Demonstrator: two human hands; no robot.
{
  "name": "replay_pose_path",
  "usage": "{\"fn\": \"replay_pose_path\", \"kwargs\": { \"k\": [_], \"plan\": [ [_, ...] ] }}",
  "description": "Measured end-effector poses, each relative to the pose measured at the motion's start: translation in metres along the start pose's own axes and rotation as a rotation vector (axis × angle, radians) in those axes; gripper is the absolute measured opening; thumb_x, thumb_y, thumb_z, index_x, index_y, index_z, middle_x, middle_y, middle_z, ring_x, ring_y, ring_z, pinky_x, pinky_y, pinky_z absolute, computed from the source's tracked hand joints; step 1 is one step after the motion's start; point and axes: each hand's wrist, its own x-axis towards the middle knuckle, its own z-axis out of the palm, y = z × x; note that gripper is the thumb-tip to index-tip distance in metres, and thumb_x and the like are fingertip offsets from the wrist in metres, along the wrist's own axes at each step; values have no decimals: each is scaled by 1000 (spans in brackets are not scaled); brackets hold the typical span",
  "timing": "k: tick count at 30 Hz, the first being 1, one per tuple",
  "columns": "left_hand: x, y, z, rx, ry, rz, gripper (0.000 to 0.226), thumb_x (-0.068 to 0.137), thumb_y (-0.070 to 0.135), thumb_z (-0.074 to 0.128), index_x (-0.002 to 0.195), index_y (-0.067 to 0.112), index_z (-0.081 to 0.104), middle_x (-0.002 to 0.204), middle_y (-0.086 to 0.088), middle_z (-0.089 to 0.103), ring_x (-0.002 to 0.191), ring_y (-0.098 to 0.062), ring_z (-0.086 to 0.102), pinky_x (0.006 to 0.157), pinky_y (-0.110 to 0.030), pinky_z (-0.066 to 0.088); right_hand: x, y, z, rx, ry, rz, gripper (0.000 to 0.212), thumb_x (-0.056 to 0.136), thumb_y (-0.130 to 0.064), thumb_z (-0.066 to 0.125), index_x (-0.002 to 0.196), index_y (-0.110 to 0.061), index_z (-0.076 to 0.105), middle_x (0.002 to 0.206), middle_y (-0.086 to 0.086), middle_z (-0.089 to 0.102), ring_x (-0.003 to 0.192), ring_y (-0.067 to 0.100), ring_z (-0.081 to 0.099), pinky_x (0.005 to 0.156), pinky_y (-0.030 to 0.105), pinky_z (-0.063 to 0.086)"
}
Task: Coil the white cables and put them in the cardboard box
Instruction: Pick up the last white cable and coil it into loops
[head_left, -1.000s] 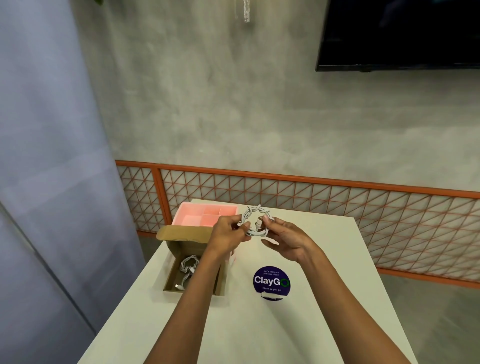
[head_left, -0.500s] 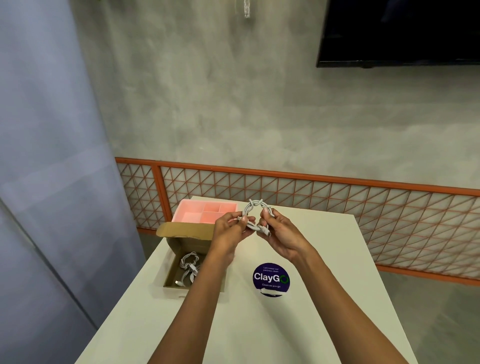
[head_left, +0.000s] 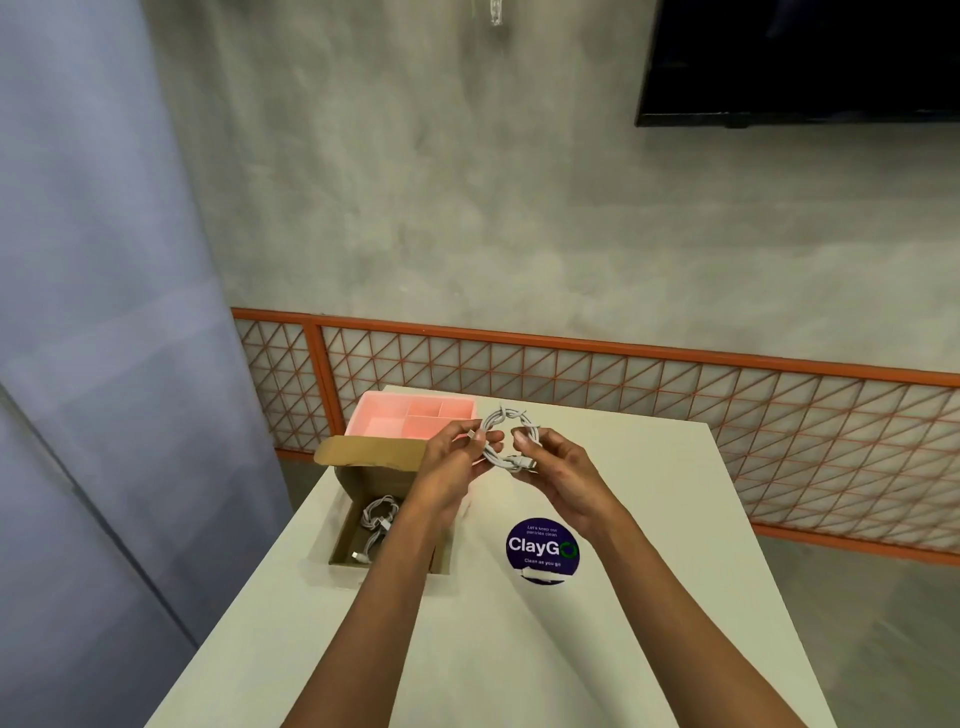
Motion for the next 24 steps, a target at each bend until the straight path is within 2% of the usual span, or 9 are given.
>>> {"fn": "replay_pose_path", "kwargs": {
  "k": [4,7,9,13,16,20,24],
  "plan": [
    [-1,-2,-12,120,22,-16,23,94,8,54,116,3,60,109,-12,69,104,-24,66,84,-30,56,-4,2,2,84,71,12,19,87,-5,63,105,-5,56,90,11,72,79,21,70,71,27,58],
    [-2,-6,-25,248,21,-30,24,91,14,62,114,7,65,110,-8,69,104,-21,66,83,-29,57,-5,9,3,23,113,27,15,87,-4,64,99,-5,56,83,9,72,72,18,71,65,25,58],
    [-5,-8,-34,278,12,-44,24,89,20,63,111,9,67,109,-8,70,102,-21,66,84,-32,57,-4,15,6,-29,113,38,14,86,-5,65,97,-5,57,86,11,71,73,19,71,66,26,58],
    [-7,-11,-52,292,32,-133,32,91,35,57,108,9,66,104,-9,71,96,-25,68,87,-40,56,-4,29,11,-90,94,69,16,85,-7,67,98,-4,59,86,15,68,76,23,69,67,29,58],
    [-9,-14,-72,349,49,-181,28,94,30,54,107,7,65,101,-11,70,89,-26,69,76,-35,59,-3,47,22,-104,104,141,17,84,-6,68,99,-2,61,79,12,67,74,23,67,64,29,59],
    [-12,-32,-104,444,32,-244,16,91,18,62,99,5,67,91,-11,69,73,-20,68,57,-24,58,0,82,38,-119,182,276,16,82,-3,69,98,1,65,77,13,66,63,21,67,64,32,60],
    [-6,-59,-138,461,83,-356,13,88,17,67,95,6,66,86,-11,69,59,-15,67,54,-24,58,7,125,53,-135,295,380,4,84,-1,67,83,-1,63,67,14,65,49,17,65,52,27,58]
  ]
}}
